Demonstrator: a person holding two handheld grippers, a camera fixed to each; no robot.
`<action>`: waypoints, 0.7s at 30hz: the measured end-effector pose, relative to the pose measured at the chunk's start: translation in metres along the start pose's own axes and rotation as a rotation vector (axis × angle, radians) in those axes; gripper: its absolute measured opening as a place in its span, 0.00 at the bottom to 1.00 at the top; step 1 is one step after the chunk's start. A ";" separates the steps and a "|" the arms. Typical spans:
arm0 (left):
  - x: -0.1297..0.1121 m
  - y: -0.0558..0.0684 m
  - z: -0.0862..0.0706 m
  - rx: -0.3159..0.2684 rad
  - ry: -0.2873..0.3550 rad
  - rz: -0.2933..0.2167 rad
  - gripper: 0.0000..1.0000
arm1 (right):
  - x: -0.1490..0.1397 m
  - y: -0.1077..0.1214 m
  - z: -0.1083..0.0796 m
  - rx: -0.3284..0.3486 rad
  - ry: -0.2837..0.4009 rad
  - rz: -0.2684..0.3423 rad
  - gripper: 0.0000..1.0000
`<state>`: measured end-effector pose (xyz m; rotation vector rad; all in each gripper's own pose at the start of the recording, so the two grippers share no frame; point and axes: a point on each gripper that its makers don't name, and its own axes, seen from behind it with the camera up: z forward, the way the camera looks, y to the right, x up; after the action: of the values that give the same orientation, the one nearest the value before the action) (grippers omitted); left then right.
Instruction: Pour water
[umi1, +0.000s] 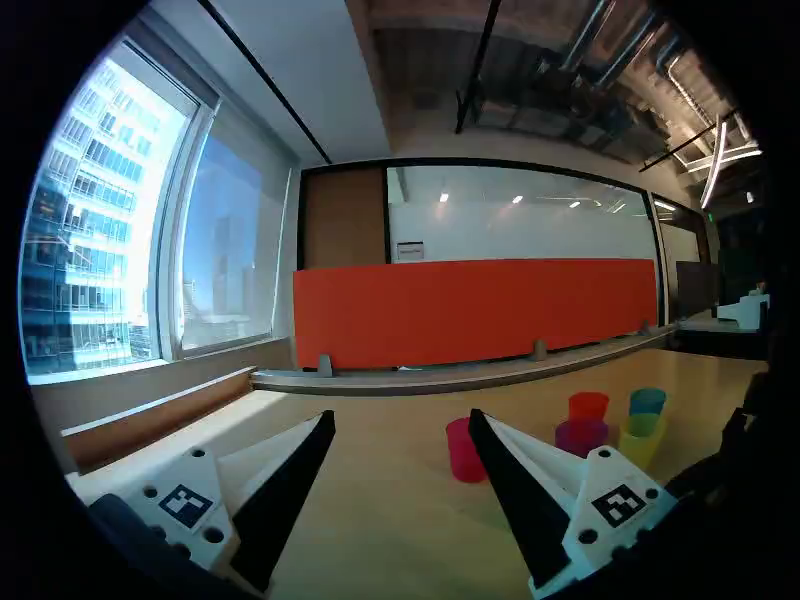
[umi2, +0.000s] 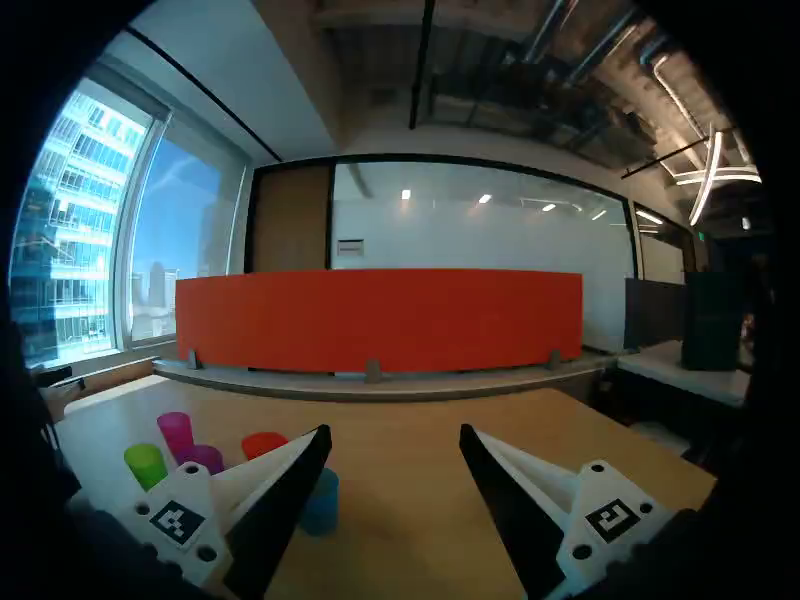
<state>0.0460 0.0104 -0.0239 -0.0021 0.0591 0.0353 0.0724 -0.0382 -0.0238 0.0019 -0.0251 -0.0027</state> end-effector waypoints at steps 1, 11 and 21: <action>-0.002 -0.002 0.001 0.004 0.000 -0.003 1.00 | 0.000 -0.001 0.000 0.000 -0.003 -0.004 0.99; -0.021 -0.006 0.012 0.011 -0.001 -0.016 1.00 | -0.004 -0.002 0.003 -0.010 -0.026 -0.020 1.00; -0.028 -0.007 0.016 0.011 -0.004 -0.009 1.00 | -0.004 0.000 0.006 -0.022 -0.034 -0.034 1.00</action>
<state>0.0189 0.0028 -0.0058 0.0091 0.0557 0.0257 0.0684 -0.0379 -0.0179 -0.0198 -0.0586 -0.0369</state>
